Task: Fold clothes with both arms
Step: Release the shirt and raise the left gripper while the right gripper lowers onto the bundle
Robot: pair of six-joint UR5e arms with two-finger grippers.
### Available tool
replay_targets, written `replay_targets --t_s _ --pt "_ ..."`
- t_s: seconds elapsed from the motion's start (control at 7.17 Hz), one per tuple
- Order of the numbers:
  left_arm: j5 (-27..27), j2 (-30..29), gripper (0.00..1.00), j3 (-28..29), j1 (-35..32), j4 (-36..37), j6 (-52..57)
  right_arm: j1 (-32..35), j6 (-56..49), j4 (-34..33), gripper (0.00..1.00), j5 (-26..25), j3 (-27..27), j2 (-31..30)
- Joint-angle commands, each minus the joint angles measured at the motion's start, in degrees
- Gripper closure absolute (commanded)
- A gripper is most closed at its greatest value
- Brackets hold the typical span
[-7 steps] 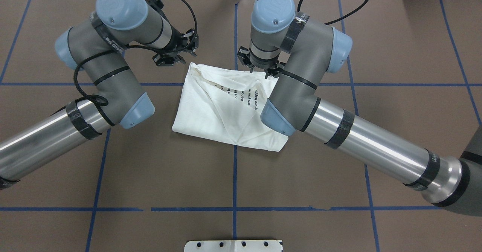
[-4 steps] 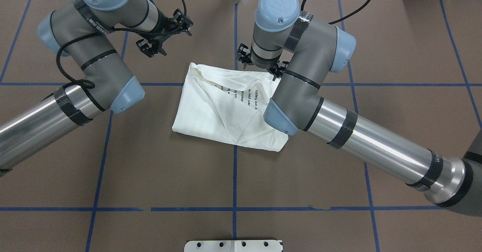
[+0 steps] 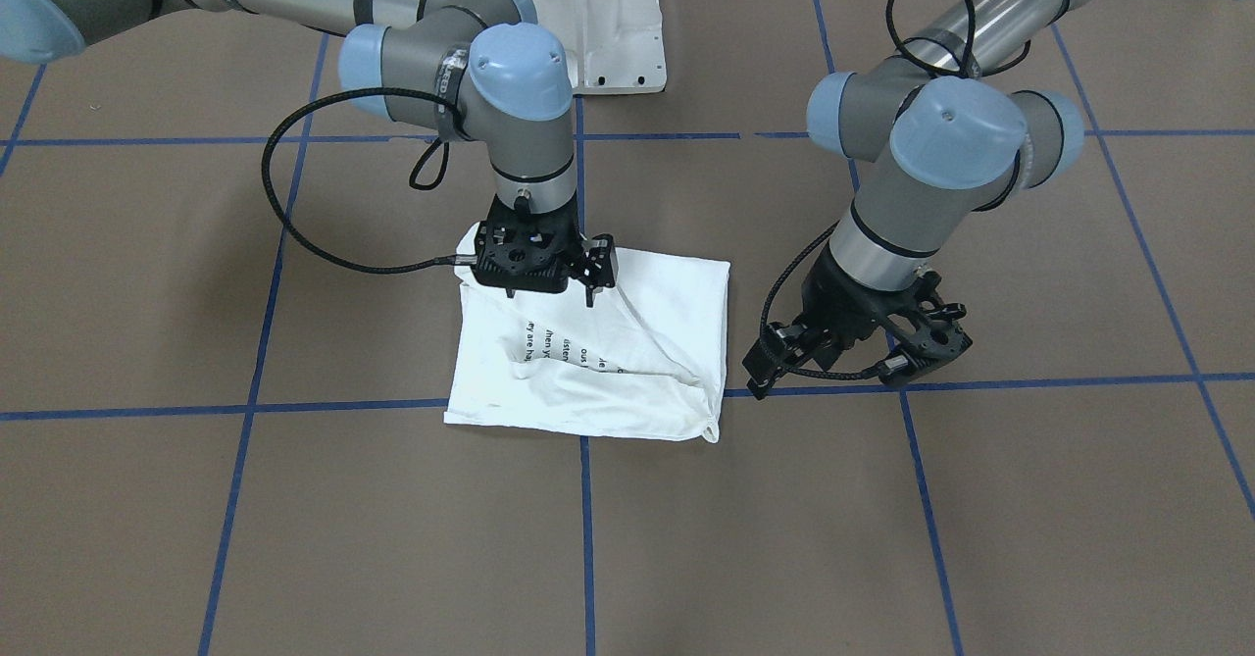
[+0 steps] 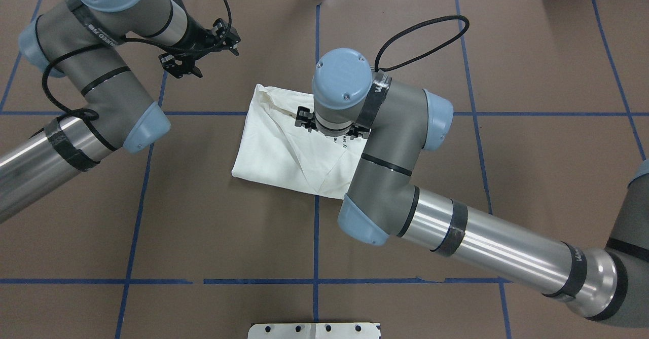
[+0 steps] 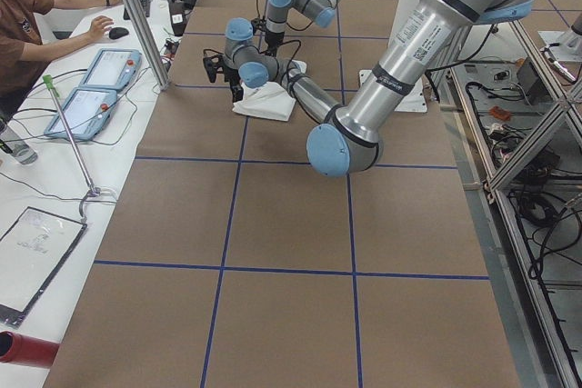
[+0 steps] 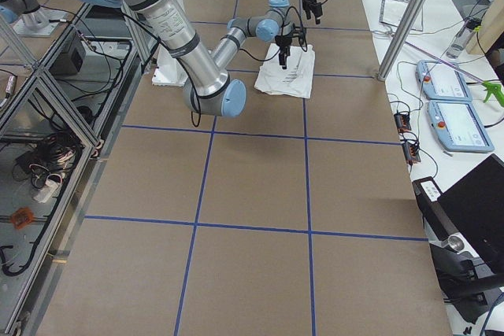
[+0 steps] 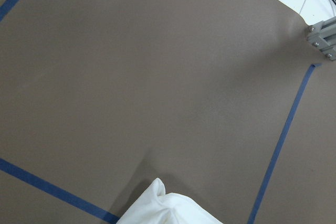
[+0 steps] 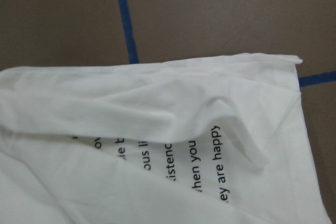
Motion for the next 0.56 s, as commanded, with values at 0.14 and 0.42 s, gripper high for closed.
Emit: replay_targets --t_s 0.14,0.42 --pt "-0.34 2.86 0.01 -3.06 -0.34 0.12 1.73 -7.79 -14.55 -0.45 0.27 -10.39 5.49 -4.38" --pt "-0.34 3.29 0.01 -3.15 -0.34 0.03 1.73 -9.21 -22.39 -0.27 0.38 -11.91 5.41 -5.1"
